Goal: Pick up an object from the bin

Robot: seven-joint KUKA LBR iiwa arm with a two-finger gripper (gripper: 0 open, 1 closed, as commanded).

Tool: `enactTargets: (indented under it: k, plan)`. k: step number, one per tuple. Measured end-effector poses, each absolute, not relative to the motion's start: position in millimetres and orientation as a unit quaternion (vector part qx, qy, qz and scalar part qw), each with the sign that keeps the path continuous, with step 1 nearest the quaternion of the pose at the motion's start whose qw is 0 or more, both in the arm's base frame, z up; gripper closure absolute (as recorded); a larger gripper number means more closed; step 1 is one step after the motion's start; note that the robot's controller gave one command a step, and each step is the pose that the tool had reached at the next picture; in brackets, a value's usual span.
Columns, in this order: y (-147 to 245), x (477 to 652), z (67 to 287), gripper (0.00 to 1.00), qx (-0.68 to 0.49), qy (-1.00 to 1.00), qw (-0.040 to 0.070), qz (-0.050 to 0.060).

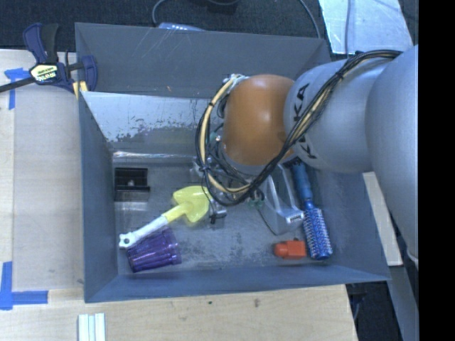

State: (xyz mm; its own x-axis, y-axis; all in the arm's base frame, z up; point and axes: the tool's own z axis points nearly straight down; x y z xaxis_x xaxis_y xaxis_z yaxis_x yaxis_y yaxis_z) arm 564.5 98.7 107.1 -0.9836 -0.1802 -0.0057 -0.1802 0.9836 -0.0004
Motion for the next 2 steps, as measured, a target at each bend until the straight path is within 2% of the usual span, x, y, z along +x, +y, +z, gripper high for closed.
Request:
enactTargets:
  k: [1, 2]
  plan:
    - [118.9, 563.3, 79.1, 0.0, -0.059, 0.998, 0.003, 0.001]
    - [114.1, 569.0, 71.6, 1.0, -0.094, 0.996, 0.007, 0.0]
